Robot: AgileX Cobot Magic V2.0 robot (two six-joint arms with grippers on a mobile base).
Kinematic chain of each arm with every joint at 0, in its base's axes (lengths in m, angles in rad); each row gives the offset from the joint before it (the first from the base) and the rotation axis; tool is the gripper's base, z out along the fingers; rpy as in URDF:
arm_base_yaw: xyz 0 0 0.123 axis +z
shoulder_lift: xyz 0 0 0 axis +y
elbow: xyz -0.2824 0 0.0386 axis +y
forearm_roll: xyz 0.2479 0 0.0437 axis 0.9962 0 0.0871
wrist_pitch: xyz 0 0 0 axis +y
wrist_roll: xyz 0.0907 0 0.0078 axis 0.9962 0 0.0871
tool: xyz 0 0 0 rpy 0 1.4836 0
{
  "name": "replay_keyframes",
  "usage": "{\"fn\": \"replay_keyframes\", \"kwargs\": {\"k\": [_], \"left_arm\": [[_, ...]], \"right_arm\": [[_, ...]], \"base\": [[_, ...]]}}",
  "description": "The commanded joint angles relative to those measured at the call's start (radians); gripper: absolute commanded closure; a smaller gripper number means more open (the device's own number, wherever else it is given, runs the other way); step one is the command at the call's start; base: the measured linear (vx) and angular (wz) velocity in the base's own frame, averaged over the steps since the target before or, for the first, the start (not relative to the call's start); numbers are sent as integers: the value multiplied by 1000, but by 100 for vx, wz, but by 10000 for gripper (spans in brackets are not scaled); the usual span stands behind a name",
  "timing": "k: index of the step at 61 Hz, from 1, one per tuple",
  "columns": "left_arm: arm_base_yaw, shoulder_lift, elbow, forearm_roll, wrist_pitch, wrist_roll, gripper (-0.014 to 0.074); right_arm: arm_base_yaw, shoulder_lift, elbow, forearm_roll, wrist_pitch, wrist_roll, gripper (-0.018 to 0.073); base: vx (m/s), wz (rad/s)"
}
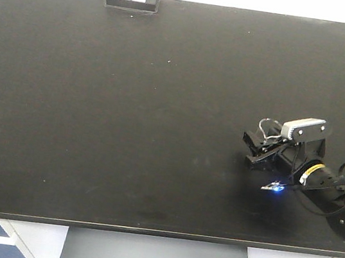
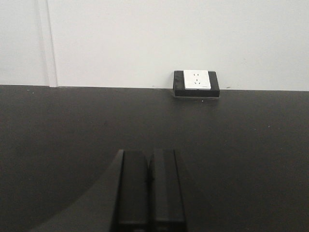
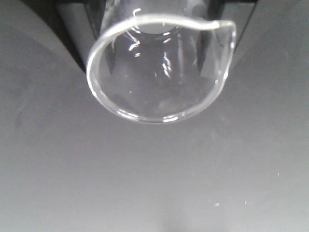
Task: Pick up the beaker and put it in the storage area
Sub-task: 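Lower the beaker onto the bench with the right gripper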
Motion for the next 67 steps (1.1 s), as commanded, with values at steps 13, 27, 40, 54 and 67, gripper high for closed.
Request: {"fn": "replay_keyframes", "kwargs": {"k": [13, 27, 40, 54, 67], "left_arm": [[-7, -17, 22, -6, -84, -6, 605], [-7, -17, 22, -6, -84, -6, 605], [-7, -17, 22, -6, -84, -6, 605], [-7, -17, 22, -6, -84, -6, 605], [-7, -17, 22, -6, -84, -6, 605]], "right_arm": [[-3, 18, -15, 8, -146, -93, 559], [-3, 20, -15, 8, -144, -101, 506], [-3, 20, -15, 1, -151, -127, 361], [-3, 20, -15, 2, -184, -127, 146], [-3, 20, -15, 9, -193, -127, 30]], "base": [[0, 0], [0, 0], [0, 0], [0, 0], [0, 0]]}}
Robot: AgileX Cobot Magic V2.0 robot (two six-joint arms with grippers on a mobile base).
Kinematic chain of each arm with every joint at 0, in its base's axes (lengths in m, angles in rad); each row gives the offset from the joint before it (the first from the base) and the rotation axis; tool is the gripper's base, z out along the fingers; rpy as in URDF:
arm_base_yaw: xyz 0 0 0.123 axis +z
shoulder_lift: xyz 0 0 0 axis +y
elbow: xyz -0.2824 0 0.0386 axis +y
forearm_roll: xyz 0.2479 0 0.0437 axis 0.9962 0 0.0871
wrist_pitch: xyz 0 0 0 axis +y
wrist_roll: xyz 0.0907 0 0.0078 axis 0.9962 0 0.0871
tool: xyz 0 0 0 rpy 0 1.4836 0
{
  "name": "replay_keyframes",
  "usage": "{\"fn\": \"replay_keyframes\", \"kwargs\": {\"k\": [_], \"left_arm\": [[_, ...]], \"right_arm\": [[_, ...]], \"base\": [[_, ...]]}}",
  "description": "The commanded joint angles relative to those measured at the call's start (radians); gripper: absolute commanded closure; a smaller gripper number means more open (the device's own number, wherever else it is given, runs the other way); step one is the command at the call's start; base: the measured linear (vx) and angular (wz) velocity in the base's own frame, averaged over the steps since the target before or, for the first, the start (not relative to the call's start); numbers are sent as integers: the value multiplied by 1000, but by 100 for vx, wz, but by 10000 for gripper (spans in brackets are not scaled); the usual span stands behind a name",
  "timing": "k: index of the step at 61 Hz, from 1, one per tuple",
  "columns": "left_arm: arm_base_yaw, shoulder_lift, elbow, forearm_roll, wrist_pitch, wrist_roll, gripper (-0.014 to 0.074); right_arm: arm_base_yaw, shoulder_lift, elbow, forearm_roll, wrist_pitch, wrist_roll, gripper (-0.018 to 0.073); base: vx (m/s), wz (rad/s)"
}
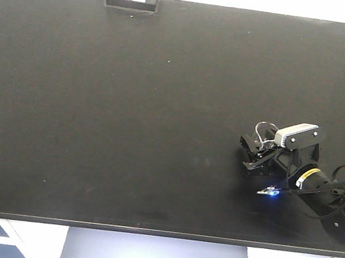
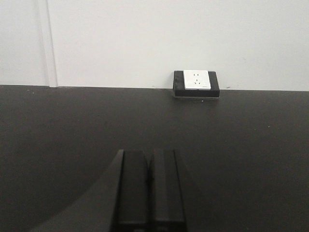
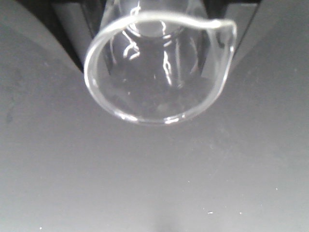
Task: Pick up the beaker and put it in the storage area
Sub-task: 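Lower the beaker onto the bench with the right gripper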
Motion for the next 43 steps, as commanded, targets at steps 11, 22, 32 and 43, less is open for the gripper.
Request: {"fn": "replay_keyframes", "kwargs": {"k": [11, 22, 32, 43], "left_arm": [[-7, -17, 22, -6, -84, -6, 605], [-7, -17, 22, -6, -84, -6, 605], [-7, -17, 22, -6, -84, -6, 605], [-7, -17, 22, -6, -84, -6, 605]], "right_arm": [[-3, -38, -9, -8, -125, -8, 25], [-4, -61, 36, 9, -87, -9, 25], [-4, -111, 83, 24, -29, -11, 25], [-4, -205, 134, 23, 37, -2, 26]], "base": [[0, 0], [0, 0], [0, 0], [0, 0]]}}
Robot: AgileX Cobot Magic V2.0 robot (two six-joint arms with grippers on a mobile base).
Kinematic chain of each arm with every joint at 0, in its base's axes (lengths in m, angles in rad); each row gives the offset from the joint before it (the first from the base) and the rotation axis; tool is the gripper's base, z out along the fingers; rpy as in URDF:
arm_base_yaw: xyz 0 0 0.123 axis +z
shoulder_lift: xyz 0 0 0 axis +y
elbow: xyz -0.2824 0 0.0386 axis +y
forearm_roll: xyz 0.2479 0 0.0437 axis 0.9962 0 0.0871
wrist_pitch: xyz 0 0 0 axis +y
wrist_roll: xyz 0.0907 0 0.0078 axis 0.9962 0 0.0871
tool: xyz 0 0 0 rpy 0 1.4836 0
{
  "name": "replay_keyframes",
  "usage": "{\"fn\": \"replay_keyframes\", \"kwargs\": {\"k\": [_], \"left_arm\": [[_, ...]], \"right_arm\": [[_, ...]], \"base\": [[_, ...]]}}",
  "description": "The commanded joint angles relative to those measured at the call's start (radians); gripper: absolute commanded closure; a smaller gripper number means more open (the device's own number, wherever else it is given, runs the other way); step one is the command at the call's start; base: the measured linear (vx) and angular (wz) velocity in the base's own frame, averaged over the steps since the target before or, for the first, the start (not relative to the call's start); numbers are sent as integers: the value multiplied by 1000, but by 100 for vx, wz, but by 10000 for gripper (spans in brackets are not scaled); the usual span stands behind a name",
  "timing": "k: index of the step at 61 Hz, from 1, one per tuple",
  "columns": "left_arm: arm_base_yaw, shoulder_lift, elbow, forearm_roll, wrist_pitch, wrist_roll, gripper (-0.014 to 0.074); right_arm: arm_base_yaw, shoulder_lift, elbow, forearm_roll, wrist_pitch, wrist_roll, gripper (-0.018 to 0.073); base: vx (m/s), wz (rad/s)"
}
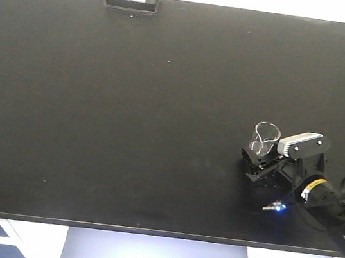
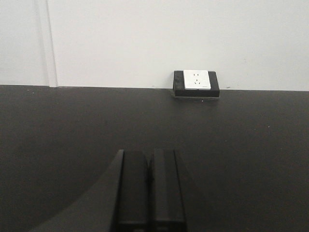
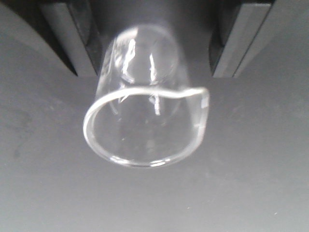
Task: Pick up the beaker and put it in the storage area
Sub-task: 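Lower the beaker onto the bench with the right gripper, then open the right gripper and withdraw it from the beaker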
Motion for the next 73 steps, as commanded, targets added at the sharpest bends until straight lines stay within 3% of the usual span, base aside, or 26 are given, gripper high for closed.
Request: {"fn": "replay_keyframes", "kwargs": {"k": [1, 15, 25, 33, 41, 45, 49, 59, 73], "left_arm": [[-7, -17, 22, -6, -84, -6, 605], [-7, -17, 22, -6, -84, -6, 605], [-7, -17, 22, -6, -84, -6, 605], [-7, -17, 22, -6, -84, -6, 605], [-7, -17, 22, -6, -84, -6, 605], [-7, -17, 22, -6, -84, -6, 605], [-7, -17, 22, -6, -84, -6, 605], [-7, -17, 22, -6, -84, -6, 605], [-7, -17, 22, -6, -84, -6, 605]], "right_arm": [[-4, -99, 21, 2, -29, -2, 26], [-4, -322, 79, 2, 182, 32, 32], [-3, -604, 74, -1, 564, 164, 91], [-3, -881, 32, -5, 928, 242, 232], [-3, -1152, -59, 28, 1295, 267, 479], [-3, -1236, -105, 49, 1407, 262, 576], [-3, -1328, -143, 65, 1514, 248, 571], [-3, -1487, -184, 140, 1653, 160, 568], [-3, -1639, -184, 203, 1681, 125, 567]], "base": [[0, 0], [0, 0], [0, 0], [0, 0], [0, 0], [0, 0], [0, 0], [0, 0], [0, 0]]}}
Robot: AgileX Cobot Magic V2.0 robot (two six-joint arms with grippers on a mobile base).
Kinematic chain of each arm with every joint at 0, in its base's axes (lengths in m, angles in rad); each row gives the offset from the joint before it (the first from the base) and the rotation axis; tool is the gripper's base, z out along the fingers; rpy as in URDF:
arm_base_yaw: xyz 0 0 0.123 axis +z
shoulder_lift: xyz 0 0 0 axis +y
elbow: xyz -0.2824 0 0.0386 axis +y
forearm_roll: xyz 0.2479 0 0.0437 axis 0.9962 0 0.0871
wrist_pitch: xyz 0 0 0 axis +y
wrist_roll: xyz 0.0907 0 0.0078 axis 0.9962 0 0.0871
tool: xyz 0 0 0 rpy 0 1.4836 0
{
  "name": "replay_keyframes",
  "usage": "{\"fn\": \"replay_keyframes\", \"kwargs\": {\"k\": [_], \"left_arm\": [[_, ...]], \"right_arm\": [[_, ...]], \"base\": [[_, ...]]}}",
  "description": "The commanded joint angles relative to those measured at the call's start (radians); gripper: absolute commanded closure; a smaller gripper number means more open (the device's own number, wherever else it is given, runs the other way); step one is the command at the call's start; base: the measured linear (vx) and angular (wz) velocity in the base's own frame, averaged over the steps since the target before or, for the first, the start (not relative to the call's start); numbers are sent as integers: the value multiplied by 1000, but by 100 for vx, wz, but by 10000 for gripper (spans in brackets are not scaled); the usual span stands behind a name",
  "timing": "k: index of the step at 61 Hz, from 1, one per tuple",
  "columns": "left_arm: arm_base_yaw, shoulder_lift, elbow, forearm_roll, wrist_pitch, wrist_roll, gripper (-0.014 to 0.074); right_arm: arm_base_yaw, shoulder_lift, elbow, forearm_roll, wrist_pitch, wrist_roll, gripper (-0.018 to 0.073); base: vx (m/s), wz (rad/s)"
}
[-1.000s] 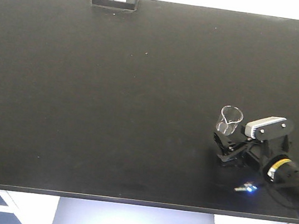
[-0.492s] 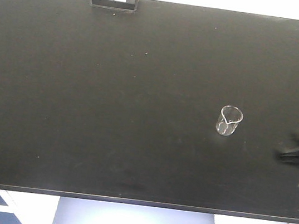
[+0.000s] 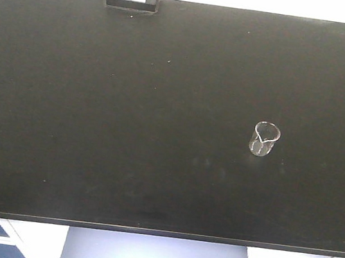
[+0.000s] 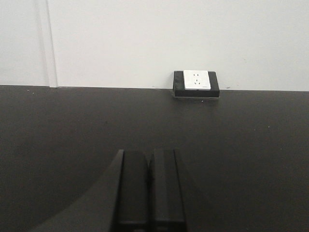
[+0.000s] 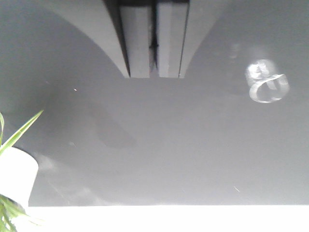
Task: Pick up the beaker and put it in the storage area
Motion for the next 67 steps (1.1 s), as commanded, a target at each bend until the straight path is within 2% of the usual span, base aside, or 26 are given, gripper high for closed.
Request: {"fn": "replay_keyframes", "kwargs": {"k": [1, 41, 46, 52, 61, 67], "left_arm": [[-7, -17, 22, -6, -84, -6, 605], [-7, -17, 22, -6, -84, -6, 605], [-7, -17, 22, -6, -84, -6, 605], [-7, -17, 22, -6, -84, -6, 605], [-7, -17, 22, -6, -84, -6, 605], [-7, -17, 22, -6, -84, -6, 605]], "right_arm": [[-3, -41, -35, 1, -57, -16, 567], [-3, -88, -35, 2, -55, -17, 567], [-4, -92, -35, -34, -54, -18, 567], [-4, -131, -16, 9, -61, -16, 567], [-4, -236, 125, 61, -193, -28, 567], [-4, -333, 300, 92, -335, -33, 567]], "base": [[0, 0], [0, 0], [0, 0], [0, 0], [0, 0], [0, 0]]}}
